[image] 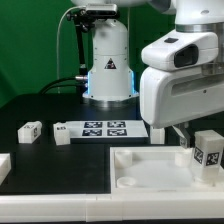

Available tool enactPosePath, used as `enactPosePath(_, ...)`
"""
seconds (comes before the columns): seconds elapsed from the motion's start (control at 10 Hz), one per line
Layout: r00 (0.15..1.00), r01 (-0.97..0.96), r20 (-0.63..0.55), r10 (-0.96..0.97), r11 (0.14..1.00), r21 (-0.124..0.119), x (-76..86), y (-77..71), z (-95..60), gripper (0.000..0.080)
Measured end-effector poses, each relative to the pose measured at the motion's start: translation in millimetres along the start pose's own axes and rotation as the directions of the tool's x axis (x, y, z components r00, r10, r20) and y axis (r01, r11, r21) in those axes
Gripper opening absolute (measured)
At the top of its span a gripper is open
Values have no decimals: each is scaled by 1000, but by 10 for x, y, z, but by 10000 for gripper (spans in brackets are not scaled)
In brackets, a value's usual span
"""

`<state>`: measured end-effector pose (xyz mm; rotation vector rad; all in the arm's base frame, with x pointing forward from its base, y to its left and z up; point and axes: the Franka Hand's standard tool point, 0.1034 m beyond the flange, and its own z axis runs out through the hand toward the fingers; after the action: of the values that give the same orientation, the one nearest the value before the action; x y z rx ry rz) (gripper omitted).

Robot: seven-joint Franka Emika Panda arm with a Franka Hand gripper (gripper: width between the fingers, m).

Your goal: Assemble one leg

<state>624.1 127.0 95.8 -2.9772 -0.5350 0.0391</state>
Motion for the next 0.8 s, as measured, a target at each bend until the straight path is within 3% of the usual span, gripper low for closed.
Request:
enactPosePath(0.3, 999, -43, -7, 43, 999, -7, 3, 91, 47, 649)
enactPosePath(0.7, 999, -37, -12, 37, 999, -7, 0, 70, 78, 636)
enactPosePath(0.8, 999, -33, -11, 33, 999, -6, -3, 71, 87, 514)
